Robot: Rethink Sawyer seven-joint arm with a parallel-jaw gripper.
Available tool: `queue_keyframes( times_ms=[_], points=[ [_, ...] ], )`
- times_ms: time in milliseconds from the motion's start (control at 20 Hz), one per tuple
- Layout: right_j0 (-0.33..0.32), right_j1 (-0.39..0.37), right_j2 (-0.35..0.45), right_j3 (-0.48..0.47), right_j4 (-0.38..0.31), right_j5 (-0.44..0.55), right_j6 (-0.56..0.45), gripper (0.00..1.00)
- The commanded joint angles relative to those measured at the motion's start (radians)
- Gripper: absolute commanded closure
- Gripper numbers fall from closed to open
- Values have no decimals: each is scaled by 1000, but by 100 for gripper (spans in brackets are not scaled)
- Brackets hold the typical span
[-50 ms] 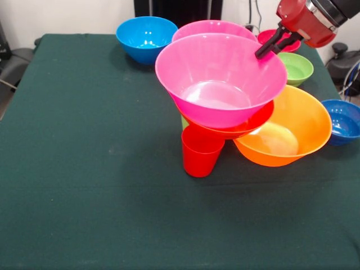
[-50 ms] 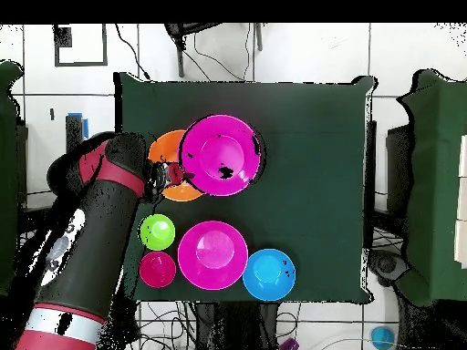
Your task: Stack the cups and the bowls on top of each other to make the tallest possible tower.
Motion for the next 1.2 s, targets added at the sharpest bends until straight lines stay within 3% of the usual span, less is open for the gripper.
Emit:
queue_keyframes(
  times_ms=[50,200,250,1200],
  points=[
    [-9,6,74,-7,9,-19,164,100],
    [-9,8,74,-11,9,-13,163,100],
    [-9,8,74,-13,9,-10,161,0],
    [-9,-7,74,-22,13,11,147,0]
  ],
)
